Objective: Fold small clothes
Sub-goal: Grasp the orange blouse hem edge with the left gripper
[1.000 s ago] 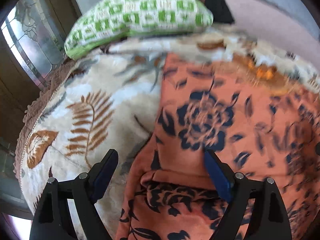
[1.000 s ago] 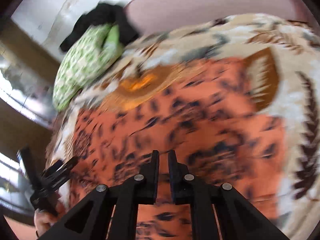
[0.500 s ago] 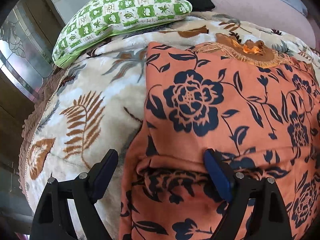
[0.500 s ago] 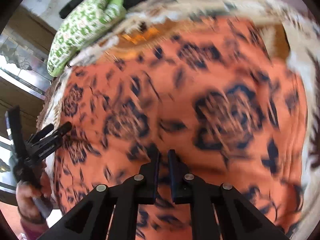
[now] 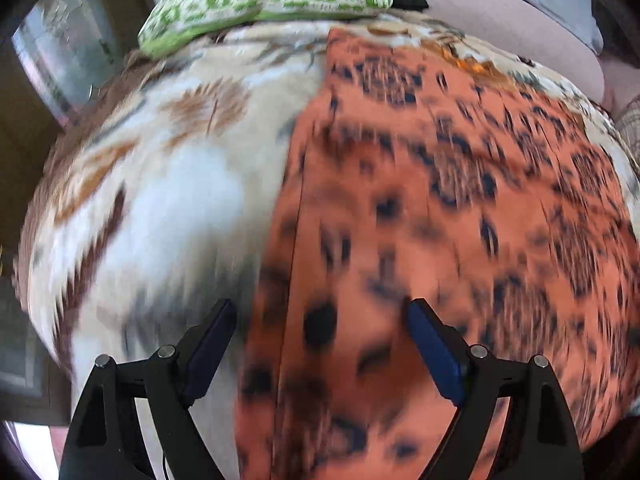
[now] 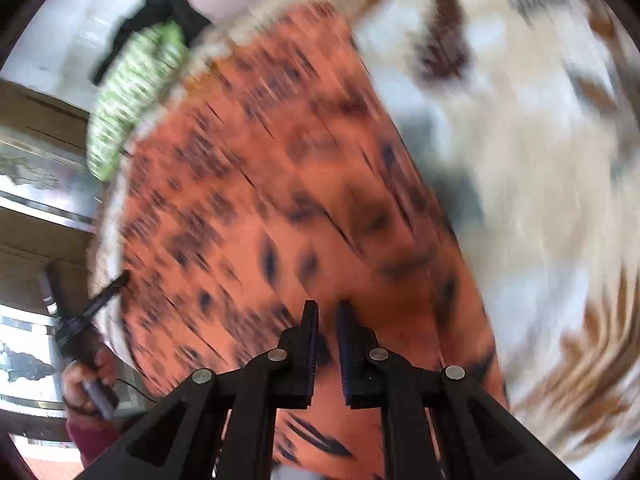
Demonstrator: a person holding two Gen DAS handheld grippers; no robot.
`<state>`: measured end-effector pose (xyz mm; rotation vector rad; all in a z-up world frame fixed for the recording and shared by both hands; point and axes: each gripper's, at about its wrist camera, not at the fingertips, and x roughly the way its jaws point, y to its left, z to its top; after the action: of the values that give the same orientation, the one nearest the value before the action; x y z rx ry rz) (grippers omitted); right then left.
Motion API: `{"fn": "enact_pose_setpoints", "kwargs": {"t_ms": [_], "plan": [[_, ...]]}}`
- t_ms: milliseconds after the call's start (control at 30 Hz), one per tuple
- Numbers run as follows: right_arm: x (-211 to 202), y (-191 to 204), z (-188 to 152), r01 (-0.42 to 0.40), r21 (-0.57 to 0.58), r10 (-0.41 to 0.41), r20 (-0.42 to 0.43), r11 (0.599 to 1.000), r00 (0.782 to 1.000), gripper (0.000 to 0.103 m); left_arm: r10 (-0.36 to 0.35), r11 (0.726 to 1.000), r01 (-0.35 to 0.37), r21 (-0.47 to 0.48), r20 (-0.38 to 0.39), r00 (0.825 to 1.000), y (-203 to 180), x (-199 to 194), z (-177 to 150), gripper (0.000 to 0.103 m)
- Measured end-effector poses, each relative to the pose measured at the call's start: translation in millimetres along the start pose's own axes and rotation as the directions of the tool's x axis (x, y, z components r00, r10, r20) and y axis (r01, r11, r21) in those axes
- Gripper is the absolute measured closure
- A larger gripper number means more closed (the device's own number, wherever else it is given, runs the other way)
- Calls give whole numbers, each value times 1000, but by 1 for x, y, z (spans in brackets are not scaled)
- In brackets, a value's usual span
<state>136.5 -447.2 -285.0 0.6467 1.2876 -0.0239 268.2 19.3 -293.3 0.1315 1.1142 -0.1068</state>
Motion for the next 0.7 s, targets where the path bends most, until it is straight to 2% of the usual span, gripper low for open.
{"fn": "enact_pose_setpoints", "kwargs": {"t_ms": [67, 167, 233, 333, 433, 533, 600, 700], "plan": [[-5, 0, -13, -13, -18, 15, 65, 1000, 998, 91, -32, 999, 31, -28, -23, 999, 8, -6, -23, 15], [-15, 1, -23, -54, -12, 55, 37, 998, 998, 91, -44, 996, 42, -76, -27, 999, 25, -20, -47, 15], [-30, 2, -28, -64, -27, 65, 71, 998, 995, 91, -50, 992, 45, -118, -38, 998, 41, -27, -62, 15], [-57, -2, -35, -85, -52, 91, 134, 995, 987, 91, -76, 977, 59, -203, -77, 994, 68, -33, -75, 15], [-74, -11, -33, -103, -27, 106, 156, 994, 982, 91, -104, 959, 77, -274, -84, 991, 85, -42, -80, 15], [-85, -21, -31, -79, -5, 79, 177, 997, 981, 91, -90, 968, 60, -245, -113, 990, 83, -41, -81, 15], [-92, -29, -30, -98, 7, 95, 173, 995, 980, 91, -82, 972, 49, -230, -134, 988, 78, -37, -81, 15], [-95, -43, -31, -106, 24, 102, 153, 994, 983, 91, -112, 970, 72, -231, -168, 979, 67, -23, -76, 15]]}}
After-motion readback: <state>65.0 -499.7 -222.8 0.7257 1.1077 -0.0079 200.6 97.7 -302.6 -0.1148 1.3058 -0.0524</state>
